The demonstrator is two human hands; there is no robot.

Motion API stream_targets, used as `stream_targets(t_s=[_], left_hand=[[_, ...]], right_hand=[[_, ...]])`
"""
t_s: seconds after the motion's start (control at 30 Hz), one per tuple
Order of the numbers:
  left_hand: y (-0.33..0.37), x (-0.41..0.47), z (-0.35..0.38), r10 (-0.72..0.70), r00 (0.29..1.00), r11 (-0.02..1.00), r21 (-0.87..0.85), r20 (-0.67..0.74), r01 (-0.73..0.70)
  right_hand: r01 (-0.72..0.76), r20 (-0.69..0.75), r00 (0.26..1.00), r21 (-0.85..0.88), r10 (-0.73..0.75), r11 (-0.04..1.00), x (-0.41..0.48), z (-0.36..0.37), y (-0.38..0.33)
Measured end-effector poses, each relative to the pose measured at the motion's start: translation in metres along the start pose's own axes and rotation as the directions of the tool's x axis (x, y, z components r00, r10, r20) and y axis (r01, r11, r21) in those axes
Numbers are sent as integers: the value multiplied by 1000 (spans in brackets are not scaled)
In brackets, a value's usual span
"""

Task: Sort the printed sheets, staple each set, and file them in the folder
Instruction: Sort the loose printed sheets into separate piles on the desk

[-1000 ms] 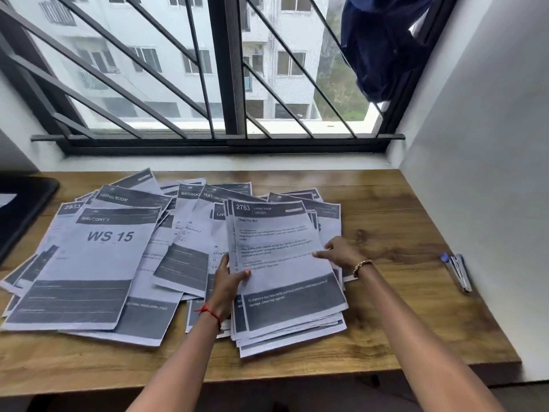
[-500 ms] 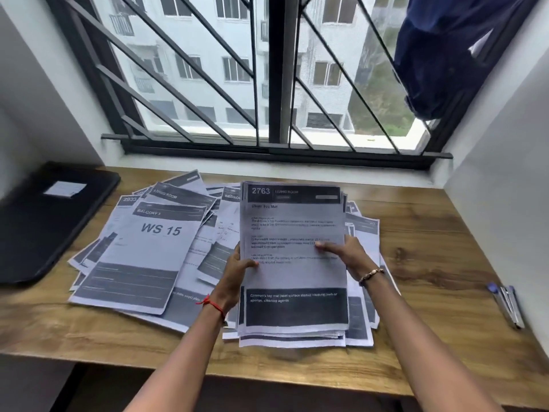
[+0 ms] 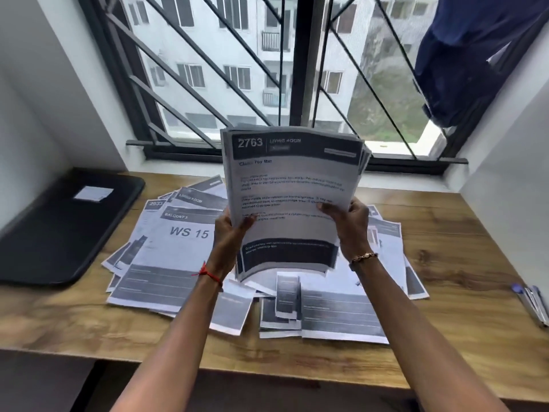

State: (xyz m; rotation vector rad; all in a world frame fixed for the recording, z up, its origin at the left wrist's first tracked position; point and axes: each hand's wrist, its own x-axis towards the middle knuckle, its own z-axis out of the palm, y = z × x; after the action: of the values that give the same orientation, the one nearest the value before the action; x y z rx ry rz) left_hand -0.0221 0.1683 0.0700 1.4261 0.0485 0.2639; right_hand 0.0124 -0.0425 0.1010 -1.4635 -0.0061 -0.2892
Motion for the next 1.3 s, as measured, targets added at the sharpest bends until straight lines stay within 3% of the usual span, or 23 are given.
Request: stream_targets(t_s=[0.27, 0.53, 0.77, 0.87, 1.03, 1.17, 1.3], left_hand=[[-32, -14, -36, -84, 996, 989, 124, -19, 86], [-25, -9, -51, -81, 993, 986, 156, 91, 66], [-15, 2, -75, -181, 978, 975, 154, 107, 163], [-23, 3, -93, -226, 973, 951, 227, 53, 208], [-42, -9, -125, -364, 931, 865, 364, -16, 345], [-50, -23, -145, -434, 901, 854, 326, 16, 406], [-55, -25, -161, -439, 897, 835, 347, -45, 426]], right_hand=[[-71, 116, 989, -196, 95, 978, -41, 14, 38], [-53, -24, 999, -265, 49, 963, -45, 33, 34], [-211, -53, 977, -206, 205, 955, -42, 48, 31], [-343, -59, 939, -179, 338, 922, -50, 57, 41], [-580, -51, 813, -156, 580, 799, -69, 72, 67], [-672, -29, 734, -172, 679, 720, -81, 88, 79], [-681, -16, 721, -200, 693, 704, -81, 102, 93]])
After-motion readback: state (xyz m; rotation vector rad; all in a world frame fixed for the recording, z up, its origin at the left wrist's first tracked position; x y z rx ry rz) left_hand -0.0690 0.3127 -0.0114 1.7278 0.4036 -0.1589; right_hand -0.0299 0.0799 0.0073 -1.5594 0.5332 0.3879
